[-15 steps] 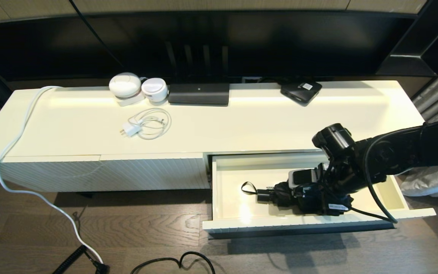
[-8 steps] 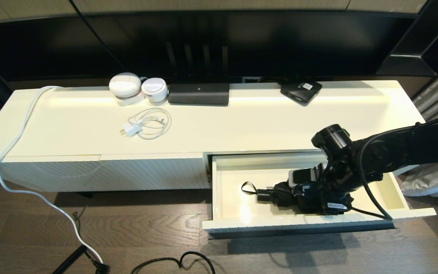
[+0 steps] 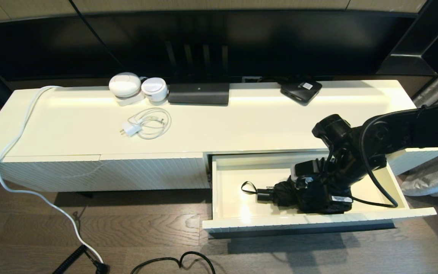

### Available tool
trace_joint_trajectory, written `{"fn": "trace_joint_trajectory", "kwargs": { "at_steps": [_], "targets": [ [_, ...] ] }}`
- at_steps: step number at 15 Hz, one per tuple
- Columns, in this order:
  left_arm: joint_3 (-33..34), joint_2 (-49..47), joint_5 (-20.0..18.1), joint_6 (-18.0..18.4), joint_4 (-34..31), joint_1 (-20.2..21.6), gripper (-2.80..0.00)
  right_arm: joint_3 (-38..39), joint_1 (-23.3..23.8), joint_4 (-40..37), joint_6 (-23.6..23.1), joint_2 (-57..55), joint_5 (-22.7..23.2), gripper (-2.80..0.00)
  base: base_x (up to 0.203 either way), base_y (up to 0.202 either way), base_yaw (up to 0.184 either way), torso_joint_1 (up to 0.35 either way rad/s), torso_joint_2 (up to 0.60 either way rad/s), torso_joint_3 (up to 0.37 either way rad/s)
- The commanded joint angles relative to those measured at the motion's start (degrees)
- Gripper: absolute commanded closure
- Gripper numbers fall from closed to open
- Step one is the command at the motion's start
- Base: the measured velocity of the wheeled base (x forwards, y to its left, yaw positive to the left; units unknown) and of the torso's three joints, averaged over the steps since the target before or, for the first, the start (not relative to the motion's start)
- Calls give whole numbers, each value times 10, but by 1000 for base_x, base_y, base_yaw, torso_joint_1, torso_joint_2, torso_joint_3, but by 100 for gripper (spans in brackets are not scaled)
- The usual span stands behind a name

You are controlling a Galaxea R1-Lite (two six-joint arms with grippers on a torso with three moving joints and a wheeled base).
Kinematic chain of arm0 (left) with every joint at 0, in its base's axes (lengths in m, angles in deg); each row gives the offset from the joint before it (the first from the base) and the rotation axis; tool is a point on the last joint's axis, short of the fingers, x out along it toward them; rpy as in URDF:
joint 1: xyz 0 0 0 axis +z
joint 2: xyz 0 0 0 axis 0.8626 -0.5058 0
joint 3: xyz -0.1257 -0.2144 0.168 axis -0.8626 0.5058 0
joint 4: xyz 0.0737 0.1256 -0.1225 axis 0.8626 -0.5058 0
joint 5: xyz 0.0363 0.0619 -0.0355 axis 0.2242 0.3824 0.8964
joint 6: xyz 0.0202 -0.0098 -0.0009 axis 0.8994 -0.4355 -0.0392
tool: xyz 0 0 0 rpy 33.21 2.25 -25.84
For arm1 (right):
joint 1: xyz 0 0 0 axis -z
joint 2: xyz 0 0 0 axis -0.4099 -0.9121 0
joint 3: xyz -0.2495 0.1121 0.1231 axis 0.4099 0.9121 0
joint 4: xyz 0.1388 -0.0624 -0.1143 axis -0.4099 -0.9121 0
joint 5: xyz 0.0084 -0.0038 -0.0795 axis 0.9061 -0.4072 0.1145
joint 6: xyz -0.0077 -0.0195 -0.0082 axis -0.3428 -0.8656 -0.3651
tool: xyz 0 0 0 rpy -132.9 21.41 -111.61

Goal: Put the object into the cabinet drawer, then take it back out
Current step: Take the umbrella out of the drawer and put it on the table

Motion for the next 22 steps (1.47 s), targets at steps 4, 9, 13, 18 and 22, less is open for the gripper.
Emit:
{"fn": "trace_joint_trajectory", "kwargs": {
  "at_steps": [4,9,13,18,22],
  "targets": [
    [0,-1,0,-1,0,0,0,-58,3,-54,-4,-23,8,-280,0,0,0,0,0,0],
    [0,-1,0,-1,0,0,0,-80,11,-57,-2,-56,16,-280,0,0,0,0,0,0],
    [0,-1,0,-1,0,0,0,-111,27,-60,-3,-85,25,-280,0,0,0,0,0,0],
    [0,-1,0,-1,-1,0,0,-135,28,-91,-5,-102,26,-280,0,0,0,0,0,0],
    [0,-1,0,-1,0,0,0,-145,29,-92,-3,-114,26,0,0,0,0,0,0,0]
  ]
}}
